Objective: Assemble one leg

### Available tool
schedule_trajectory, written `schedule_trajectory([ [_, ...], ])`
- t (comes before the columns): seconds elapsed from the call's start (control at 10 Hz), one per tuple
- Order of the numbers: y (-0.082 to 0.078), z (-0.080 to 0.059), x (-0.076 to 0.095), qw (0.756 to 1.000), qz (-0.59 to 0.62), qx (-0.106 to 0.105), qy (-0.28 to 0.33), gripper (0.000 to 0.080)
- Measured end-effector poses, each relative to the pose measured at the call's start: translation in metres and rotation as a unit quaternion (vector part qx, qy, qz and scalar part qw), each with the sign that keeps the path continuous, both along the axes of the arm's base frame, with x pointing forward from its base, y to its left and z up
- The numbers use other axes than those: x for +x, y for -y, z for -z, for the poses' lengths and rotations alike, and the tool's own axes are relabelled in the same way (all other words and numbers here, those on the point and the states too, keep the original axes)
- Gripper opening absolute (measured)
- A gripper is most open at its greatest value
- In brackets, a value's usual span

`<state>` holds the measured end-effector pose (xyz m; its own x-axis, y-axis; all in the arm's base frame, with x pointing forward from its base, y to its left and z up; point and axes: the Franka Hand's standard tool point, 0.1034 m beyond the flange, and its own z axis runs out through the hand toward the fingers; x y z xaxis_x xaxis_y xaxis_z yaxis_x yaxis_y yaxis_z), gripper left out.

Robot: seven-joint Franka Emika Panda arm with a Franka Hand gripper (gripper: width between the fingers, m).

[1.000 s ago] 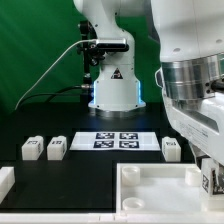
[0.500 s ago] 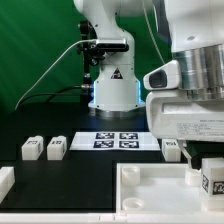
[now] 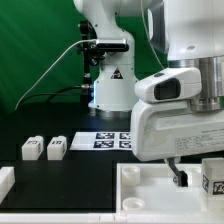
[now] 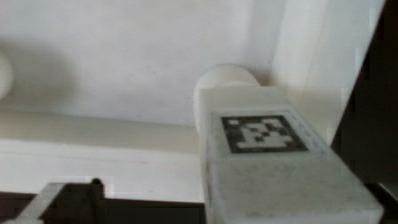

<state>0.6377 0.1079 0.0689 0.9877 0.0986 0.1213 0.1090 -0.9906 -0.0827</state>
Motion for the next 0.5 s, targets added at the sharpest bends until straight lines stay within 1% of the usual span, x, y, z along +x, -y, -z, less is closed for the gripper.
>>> schedule_trajectory([
  [0.1,0.0000,0.0000,0.0000,1.000,0.015,0.002,-0.001,0.0535],
  [0.2,-0.0003,0.0000,-0.0001,1.000,0.026,0.004,-0.003,0.0535],
  [0.3,-0.0010,0.0001,-0.0002,0.997,0.070,0.010,-0.007,0.0352],
  [0.4,-0.0011,0.0000,-0.0002,0.994,0.105,0.014,-0.010,0.0291],
  [0.5,-0.0014,0.0000,-0.0002,0.986,0.162,0.020,-0.016,0.0291],
])
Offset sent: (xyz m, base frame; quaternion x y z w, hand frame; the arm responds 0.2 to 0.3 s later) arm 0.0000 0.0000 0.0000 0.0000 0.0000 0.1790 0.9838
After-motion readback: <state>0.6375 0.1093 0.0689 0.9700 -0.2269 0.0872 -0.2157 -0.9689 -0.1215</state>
